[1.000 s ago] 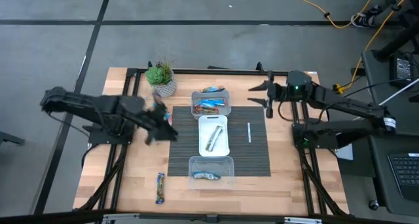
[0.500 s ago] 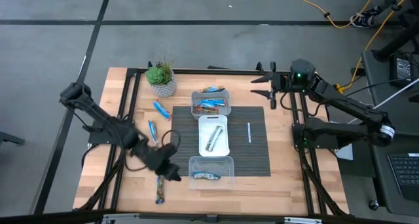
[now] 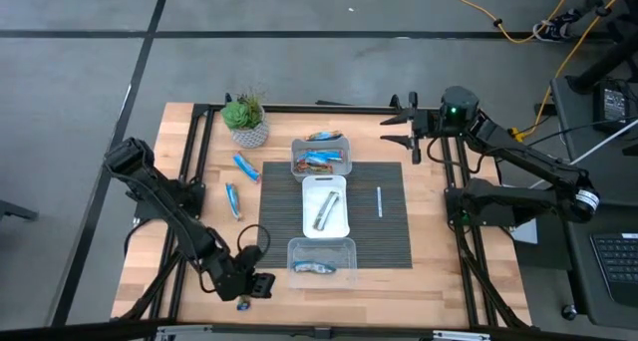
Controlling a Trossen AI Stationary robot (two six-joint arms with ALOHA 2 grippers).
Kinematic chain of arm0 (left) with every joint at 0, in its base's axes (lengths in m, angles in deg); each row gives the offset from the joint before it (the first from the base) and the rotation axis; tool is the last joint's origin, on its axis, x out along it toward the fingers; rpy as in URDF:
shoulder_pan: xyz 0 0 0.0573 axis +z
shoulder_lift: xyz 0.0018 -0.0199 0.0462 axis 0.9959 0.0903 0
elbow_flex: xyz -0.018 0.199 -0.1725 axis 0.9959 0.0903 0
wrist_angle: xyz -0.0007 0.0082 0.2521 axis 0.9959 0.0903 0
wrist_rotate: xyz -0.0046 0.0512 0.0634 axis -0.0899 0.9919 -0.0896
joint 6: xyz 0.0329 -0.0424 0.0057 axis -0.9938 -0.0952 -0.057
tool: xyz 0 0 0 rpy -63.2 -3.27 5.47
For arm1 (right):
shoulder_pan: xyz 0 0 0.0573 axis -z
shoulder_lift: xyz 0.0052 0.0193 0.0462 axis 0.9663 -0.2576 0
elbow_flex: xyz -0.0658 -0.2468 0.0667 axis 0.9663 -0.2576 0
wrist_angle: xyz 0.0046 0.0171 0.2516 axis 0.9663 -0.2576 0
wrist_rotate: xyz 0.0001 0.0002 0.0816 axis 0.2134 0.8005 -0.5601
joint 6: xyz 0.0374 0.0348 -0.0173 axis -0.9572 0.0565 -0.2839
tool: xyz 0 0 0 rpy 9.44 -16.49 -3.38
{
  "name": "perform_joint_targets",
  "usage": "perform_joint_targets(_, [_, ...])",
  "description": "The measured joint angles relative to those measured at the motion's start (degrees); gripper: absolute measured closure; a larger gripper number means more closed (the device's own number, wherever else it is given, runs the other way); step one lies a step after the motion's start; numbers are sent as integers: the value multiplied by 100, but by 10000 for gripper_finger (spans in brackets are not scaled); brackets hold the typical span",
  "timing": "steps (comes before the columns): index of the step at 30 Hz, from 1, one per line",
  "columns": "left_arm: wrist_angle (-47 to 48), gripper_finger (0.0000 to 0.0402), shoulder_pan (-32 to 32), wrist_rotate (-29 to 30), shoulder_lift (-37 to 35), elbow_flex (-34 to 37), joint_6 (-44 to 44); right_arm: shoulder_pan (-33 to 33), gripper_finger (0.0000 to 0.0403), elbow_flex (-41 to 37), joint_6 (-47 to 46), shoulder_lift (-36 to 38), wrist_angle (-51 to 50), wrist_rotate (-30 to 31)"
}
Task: Pick and place Granola Bars by type
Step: Put the blue granola bar into the transparent bin
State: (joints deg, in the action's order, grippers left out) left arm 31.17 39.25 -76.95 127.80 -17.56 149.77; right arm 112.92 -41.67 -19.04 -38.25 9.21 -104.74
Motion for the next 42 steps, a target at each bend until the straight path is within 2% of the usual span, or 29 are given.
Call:
perform_joint_targets(3, [193, 263, -5, -39, 9, 0, -91, -2, 234, 0, 2, 0, 3, 0])
perform_joint_targets(8, [778, 263, -51, 242, 9, 2, -75, 0, 234, 0, -2, -2, 3, 2])
perform_joint_targets(13, [1482, 263, -51, -468, 7, 4, -460, -2, 234, 0, -114, -1, 1, 181])
perform_joint_targets(21, [2613, 255, -244, -995, 161, 7, 230, -2, 234, 0, -431, -1, -8, 516])
perform_joint_targets(26, [2594, 207, -250, -1328, 242, 7, 158, -2, 234, 0, -468, 0, -6, 524])
perform_joint_targets(34, [2545, 98, -239, -1174, 262, 7, 2, -2, 234, 0, -470, 0, -5, 750])
perform_joint_targets(37, [2544, 81, -215, -1095, 384, 7, -10, -2, 234, 2, -470, 0, -5, 750])
perform_joint_targets(42, [2281, 81, -2, -1102, 570, 7, -321, -2, 234, 2, -471, 0, -5, 748])
